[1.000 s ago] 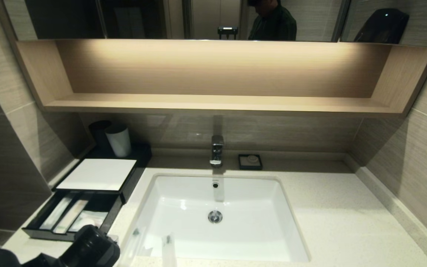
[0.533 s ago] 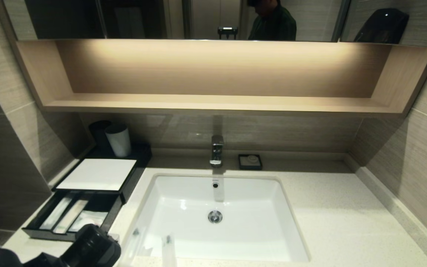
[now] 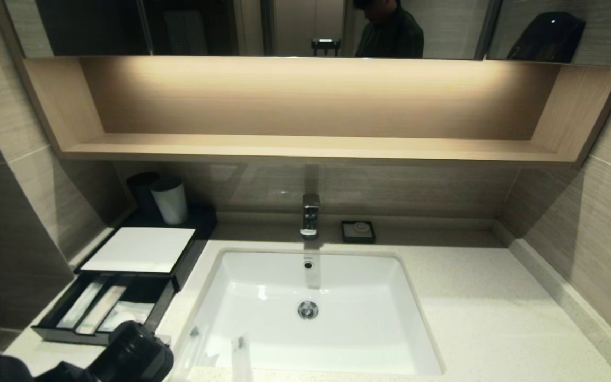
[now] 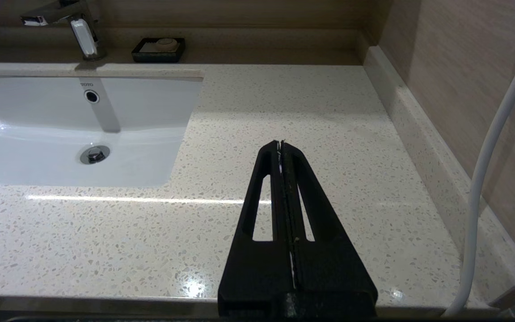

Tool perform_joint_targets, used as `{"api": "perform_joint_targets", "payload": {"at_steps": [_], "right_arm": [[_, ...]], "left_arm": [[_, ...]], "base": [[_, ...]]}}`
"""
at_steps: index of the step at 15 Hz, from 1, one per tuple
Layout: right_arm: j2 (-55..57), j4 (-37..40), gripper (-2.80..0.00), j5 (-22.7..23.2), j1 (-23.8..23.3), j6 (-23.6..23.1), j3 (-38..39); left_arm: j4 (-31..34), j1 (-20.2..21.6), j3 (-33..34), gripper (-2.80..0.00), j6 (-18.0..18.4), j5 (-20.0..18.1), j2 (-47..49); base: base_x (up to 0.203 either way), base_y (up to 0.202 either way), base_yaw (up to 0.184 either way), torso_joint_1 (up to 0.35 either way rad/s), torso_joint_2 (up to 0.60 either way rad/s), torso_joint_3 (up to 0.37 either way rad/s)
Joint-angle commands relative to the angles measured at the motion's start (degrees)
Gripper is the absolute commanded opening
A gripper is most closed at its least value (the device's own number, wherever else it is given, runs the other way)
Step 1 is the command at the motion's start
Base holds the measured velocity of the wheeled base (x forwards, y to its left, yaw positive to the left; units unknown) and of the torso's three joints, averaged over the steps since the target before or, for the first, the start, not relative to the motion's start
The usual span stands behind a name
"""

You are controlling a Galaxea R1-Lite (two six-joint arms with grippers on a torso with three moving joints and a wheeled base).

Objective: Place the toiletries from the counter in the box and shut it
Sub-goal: Pick up the bathroom toiletry

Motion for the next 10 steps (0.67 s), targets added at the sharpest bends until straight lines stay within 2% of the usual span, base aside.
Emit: {"api": "perform_joint_targets", "payload": {"at_steps": [1,10], "right_arm": [[0.0,0.0,-2.80,0.0,0.1,0.0,0.0],[0.0,0.0,-2.80,0.0,0.1,0.0,0.0]], "left_arm": [[0.0,0.0,0.0,0.00,-0.1,0.1,0.4],[-0.5,0.0,0.1,0.00,-0.2,0.1,1.5]], "base": [[0.000,0.000,0.000,0.000,0.00,0.000],[0.000,0.000,0.000,0.000,0.00,0.000]]}}
